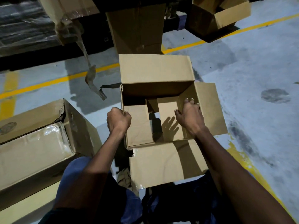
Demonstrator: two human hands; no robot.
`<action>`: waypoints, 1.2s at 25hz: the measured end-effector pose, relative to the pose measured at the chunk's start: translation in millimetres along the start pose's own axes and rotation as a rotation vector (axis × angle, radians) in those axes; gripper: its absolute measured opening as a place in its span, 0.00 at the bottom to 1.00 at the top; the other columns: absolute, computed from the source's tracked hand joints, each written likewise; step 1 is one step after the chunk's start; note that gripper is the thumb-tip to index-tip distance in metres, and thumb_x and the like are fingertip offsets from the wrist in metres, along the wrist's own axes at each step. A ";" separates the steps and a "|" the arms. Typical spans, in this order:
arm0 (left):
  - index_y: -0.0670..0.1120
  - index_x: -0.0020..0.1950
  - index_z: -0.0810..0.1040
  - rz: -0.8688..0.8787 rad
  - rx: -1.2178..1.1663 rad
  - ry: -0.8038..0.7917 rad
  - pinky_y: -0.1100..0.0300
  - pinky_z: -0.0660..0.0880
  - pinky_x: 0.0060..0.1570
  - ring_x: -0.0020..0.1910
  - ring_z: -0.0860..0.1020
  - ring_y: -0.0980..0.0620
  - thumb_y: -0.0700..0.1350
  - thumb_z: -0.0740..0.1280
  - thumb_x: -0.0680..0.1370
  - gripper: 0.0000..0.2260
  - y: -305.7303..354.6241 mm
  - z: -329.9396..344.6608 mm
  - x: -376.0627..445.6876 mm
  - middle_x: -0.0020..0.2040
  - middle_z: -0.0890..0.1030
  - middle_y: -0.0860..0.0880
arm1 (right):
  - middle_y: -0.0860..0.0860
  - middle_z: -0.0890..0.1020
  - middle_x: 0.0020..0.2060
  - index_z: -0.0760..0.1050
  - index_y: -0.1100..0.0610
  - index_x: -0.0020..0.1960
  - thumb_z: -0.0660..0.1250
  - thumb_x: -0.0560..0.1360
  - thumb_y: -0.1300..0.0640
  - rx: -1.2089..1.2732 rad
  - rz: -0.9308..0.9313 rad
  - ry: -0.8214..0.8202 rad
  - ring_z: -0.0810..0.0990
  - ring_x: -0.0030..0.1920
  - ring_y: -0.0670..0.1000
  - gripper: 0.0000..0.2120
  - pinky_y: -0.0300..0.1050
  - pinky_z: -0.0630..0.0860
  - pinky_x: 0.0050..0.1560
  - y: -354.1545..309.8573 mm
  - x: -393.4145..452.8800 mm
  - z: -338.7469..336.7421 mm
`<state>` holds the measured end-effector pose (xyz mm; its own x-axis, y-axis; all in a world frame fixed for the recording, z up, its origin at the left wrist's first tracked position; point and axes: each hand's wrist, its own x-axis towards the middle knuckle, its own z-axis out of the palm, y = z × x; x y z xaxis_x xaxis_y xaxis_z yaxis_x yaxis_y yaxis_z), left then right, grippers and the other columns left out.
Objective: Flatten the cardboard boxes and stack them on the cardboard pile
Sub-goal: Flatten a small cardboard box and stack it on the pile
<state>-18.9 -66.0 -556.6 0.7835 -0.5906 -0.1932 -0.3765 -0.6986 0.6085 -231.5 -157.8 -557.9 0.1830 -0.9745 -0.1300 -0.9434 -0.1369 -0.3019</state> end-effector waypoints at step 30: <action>0.44 0.30 0.72 -0.045 -0.122 -0.161 0.57 0.71 0.31 0.28 0.73 0.48 0.37 0.70 0.71 0.12 7.4 12.6 -2.5 0.27 0.69 0.47 | 0.58 0.73 0.70 0.66 0.59 0.73 0.64 0.81 0.47 -0.031 -0.052 -0.570 0.70 0.70 0.59 0.26 0.56 0.66 0.71 -14.4 24.9 51.2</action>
<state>-29.9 -74.8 -561.3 0.7053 -0.6235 -0.3374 -0.2721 -0.6775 0.6834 -199.2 -171.0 -605.1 0.3413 -0.7178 -0.6068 -0.9354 -0.1956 -0.2947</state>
